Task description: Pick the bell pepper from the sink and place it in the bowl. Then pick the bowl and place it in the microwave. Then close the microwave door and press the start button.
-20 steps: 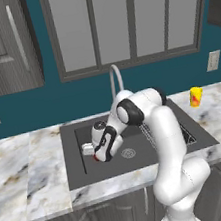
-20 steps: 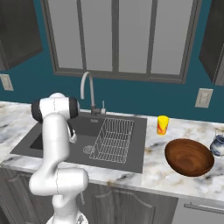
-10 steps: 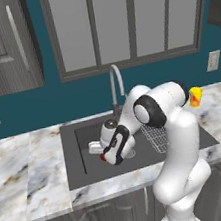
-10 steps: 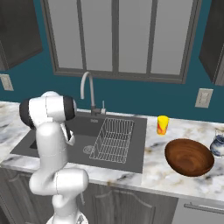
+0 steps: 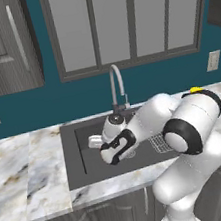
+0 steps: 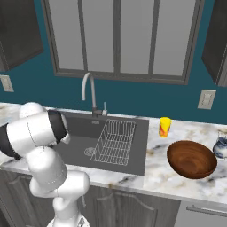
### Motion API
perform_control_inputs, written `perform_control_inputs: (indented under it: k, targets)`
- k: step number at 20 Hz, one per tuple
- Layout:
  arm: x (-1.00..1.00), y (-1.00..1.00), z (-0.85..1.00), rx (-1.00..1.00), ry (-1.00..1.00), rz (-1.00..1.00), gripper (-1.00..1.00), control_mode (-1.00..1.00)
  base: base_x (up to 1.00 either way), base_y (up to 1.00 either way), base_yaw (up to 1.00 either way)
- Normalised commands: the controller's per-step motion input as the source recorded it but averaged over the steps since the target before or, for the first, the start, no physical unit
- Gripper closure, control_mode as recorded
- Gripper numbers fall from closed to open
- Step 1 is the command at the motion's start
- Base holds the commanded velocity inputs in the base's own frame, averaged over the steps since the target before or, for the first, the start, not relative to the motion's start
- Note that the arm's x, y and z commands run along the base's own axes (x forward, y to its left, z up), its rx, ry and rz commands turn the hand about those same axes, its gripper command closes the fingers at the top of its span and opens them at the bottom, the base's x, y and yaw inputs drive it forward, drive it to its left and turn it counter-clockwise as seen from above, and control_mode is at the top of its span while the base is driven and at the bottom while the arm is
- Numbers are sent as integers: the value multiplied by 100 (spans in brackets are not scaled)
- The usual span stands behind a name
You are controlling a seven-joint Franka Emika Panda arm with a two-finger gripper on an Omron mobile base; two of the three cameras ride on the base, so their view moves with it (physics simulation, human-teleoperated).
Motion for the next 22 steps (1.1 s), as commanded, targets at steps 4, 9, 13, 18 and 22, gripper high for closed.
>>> perform_control_inputs:
  k: [4,9,13,18,22]
  targets:
    - [0,0,100,0,1,-3,100,-100,0,0,0]
    - [0,0,100,0,7,-4,100,-100,0,0,0]
    - [-16,0,100,-3,10,-7,100,-100,0,0,0]
    - [-28,-2,100,-13,10,-10,100,-100,0,0,0]
    - [-56,-34,97,-7,8,-12,100,-100,0,0,0]
